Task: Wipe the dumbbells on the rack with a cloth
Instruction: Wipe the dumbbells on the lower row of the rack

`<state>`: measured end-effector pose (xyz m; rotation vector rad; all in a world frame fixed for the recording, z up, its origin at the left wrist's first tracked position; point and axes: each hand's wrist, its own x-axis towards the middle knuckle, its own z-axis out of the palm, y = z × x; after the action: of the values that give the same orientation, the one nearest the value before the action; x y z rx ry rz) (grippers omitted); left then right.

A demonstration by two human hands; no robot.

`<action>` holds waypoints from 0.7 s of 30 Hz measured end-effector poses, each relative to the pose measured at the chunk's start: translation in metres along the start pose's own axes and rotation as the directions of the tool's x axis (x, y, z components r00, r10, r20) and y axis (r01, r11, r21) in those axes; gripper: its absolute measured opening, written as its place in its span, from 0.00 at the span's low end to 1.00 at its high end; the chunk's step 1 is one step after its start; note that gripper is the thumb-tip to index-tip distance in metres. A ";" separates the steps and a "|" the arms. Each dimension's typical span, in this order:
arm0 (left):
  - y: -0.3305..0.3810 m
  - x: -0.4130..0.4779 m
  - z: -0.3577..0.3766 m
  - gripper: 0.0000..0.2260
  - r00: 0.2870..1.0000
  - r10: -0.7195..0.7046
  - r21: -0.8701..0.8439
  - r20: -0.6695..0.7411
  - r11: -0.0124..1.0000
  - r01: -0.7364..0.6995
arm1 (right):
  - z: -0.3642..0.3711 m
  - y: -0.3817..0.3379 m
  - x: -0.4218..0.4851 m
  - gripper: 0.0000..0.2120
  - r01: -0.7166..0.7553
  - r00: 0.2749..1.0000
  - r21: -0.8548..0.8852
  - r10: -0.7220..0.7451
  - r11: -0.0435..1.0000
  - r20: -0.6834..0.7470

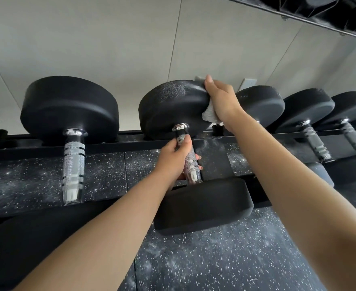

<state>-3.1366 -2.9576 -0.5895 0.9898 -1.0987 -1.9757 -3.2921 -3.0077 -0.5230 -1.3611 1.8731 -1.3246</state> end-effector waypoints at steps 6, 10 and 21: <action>-0.001 -0.001 -0.001 0.13 1.000 0.018 0.022 0.013 1.000 -0.018 | 0.037 -0.057 -0.008 0.18 0.507 0.861 -0.637 -0.371 0.581 0.347; -0.001 0.000 -0.003 0.12 1.000 0.004 0.056 0.029 0.998 -0.005 | 0.049 -0.069 0.000 0.20 0.623 0.779 -0.669 -0.391 0.405 0.489; 0.001 -0.002 -0.002 0.09 1.000 -0.011 0.023 0.028 1.000 0.010 | -0.006 -0.029 0.011 0.16 0.067 0.983 -0.228 -0.025 0.971 0.182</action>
<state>-3.1340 -2.9574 -0.5889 0.9846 -1.1364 -1.9948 -3.2880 -3.0168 -0.4925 -1.5925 1.9299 -0.9894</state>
